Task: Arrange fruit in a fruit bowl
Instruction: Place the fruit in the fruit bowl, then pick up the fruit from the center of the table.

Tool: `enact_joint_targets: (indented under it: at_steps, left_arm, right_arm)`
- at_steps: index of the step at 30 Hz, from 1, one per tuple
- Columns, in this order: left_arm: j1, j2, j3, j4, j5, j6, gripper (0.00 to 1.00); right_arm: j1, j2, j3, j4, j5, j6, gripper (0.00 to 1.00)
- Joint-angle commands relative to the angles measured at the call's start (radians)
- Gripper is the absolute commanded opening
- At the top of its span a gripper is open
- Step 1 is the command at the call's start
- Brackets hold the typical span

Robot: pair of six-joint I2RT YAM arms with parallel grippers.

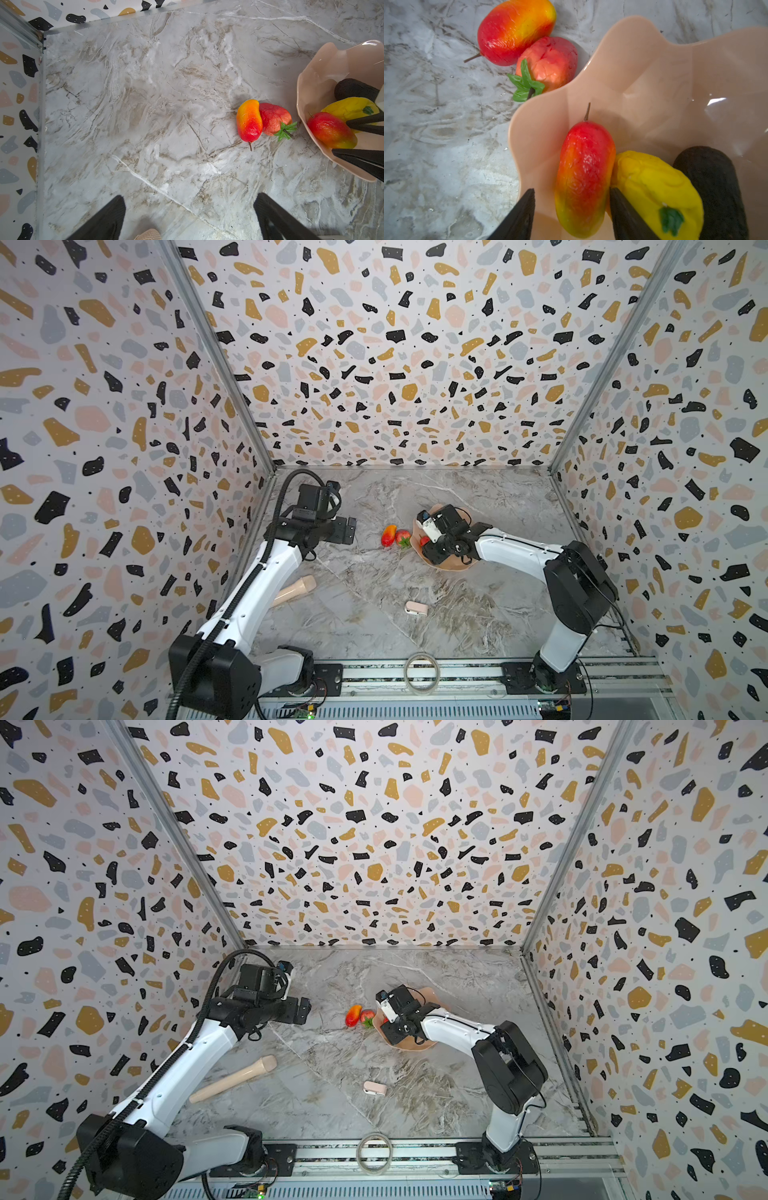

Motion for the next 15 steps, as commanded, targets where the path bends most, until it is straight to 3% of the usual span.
enact_joint_targets:
  at_steps: [1,8,15]
  left_arm:
    - [-0.006,0.006,0.015,0.018,0.010,-0.005,1.00]
    - [-0.006,0.014,0.027,0.019,0.016,-0.005,0.99]
    - [-0.008,0.010,0.029,0.017,0.018,-0.003,1.00]
  right_arm:
    - [0.012,-0.070,0.035,-0.016,0.005,-0.016,0.61]
    - [0.054,-0.117,0.070,0.040,-0.065,-0.031,0.71]
    - [0.071,0.018,0.173,0.078,-0.085,-0.053,0.83]
